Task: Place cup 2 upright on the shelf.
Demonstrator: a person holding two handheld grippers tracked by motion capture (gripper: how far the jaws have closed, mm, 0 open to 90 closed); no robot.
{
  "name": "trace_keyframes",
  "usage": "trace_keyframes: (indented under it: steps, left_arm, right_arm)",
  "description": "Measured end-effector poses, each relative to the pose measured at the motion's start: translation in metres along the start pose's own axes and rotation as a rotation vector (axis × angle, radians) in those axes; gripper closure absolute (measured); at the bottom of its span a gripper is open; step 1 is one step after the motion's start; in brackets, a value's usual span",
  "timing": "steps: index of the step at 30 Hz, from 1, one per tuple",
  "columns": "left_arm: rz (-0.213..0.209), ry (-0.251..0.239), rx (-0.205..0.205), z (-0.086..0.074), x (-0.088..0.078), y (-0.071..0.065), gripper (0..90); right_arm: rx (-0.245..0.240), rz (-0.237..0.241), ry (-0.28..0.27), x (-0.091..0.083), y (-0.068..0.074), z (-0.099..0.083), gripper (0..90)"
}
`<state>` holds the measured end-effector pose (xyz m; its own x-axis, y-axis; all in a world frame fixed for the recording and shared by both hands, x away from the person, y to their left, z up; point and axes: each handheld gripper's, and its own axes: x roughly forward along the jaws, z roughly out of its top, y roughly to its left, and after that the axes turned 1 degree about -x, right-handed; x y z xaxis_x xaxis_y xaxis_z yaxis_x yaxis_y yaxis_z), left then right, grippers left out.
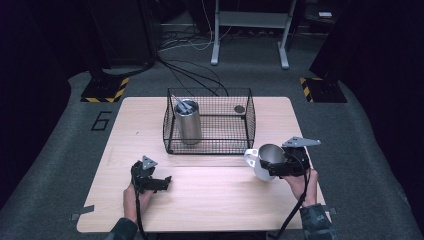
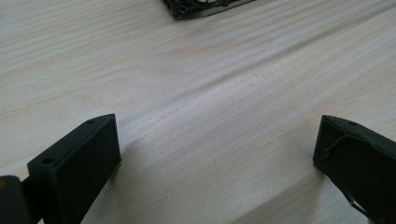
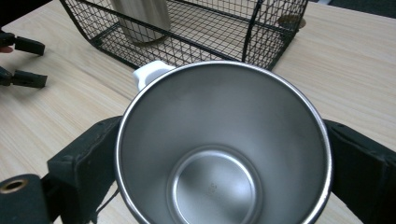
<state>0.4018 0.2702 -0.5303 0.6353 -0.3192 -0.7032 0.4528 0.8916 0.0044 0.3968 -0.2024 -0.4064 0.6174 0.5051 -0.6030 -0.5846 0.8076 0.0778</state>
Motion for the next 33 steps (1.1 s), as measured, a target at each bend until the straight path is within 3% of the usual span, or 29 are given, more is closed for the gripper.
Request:
trace_keyframes:
  steps: [15, 33]
  left_arm:
    - [0.002, -0.005, 0.000, 0.000, 0.000, 0.000, 0.4]
    - [0.001, -0.005, 0.003, 0.000, 0.001, 0.000, 0.4]
  right_arm:
    - [-0.035, 0.037, 0.002, 0.008, 0.016, 0.014, 5.6]
    - [-0.063, 0.067, -0.009, 0.011, 0.025, 0.033, 5.6]
